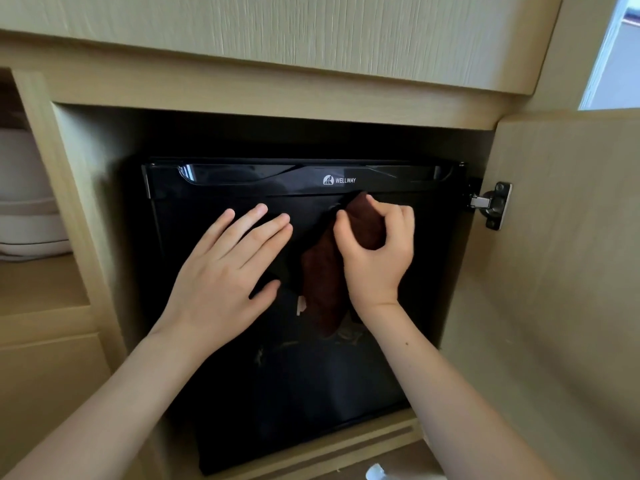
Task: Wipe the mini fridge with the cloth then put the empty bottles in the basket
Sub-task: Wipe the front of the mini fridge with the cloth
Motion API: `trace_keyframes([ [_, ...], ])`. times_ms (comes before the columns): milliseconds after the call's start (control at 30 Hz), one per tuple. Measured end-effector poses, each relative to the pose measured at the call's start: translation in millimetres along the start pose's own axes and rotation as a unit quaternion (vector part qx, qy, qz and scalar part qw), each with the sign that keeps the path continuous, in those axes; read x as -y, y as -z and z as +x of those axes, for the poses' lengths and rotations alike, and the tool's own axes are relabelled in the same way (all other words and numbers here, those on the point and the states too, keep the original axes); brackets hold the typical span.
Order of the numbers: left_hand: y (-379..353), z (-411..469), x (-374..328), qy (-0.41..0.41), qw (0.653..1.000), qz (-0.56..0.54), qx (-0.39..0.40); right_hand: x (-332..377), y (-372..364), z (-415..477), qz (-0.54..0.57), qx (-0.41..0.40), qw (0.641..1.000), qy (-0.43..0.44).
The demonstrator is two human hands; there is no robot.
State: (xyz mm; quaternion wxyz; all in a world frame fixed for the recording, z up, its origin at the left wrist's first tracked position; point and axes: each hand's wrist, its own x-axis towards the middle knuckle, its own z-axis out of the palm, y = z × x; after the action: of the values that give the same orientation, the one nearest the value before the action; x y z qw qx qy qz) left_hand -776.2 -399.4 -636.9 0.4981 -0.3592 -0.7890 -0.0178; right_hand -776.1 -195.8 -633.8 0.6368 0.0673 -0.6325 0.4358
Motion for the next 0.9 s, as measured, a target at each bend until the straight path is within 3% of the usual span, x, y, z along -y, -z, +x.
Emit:
trace_keyframes([
  [467,7,1,-3,0.006,1.000,0.010,0.012,-42,41,25,0.019,-0.131,0.973,-0.188],
  [700,-2,0,-4,0.007,1.000,0.006,-0.007,-29,29,47,0.021,-0.093,0.988,-0.124],
  [900,-5,-1,-4,0.008,1.000,0.006,-0.012,-62,46,1,0.018,-0.198,0.946,-0.256],
])
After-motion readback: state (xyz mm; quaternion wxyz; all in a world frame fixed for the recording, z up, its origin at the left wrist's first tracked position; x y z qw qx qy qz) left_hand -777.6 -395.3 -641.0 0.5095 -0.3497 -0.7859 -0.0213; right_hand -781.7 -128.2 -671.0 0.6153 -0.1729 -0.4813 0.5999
